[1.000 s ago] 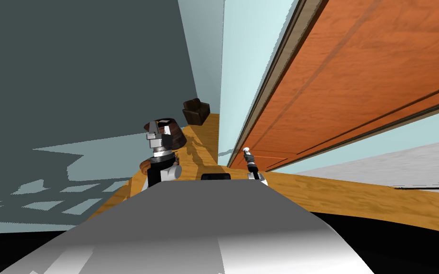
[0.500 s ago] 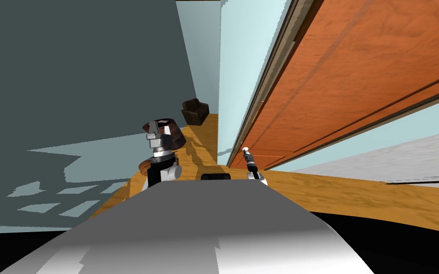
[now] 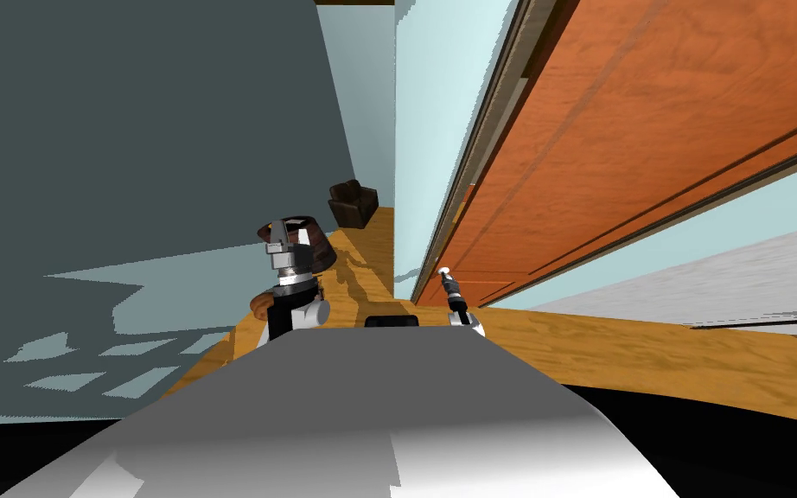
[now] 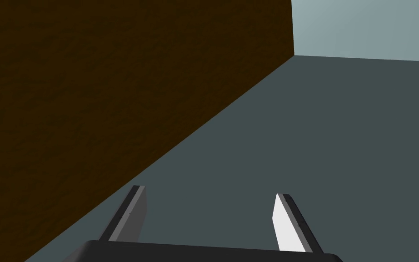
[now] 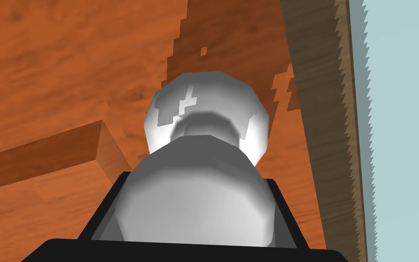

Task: Pull the door open

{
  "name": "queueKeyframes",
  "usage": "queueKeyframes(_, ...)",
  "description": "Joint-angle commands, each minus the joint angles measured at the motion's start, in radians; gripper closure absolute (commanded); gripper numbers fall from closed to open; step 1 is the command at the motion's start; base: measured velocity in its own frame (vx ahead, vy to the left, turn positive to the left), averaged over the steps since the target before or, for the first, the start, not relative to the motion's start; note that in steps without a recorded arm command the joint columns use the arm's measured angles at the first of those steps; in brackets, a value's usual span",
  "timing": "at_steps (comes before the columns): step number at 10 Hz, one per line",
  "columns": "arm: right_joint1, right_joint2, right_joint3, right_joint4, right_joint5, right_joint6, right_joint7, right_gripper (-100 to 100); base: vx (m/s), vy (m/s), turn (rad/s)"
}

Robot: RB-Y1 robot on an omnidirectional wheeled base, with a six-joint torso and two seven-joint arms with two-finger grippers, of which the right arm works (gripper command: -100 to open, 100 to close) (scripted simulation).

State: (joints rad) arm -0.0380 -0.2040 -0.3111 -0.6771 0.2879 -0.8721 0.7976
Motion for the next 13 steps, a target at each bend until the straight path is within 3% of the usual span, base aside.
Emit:
queueKeyframes(1, 0.003, 0.012, 0.019, 0.004, 0.000, -0.003, -0.048, 100, -0.019, -0.001, -0.030)
queueKeyframes(13, -0.004, 0.010, 0.072, 0.003, -0.020, -0.002, -0.290, 100, -0.022, -0.003, -0.022)
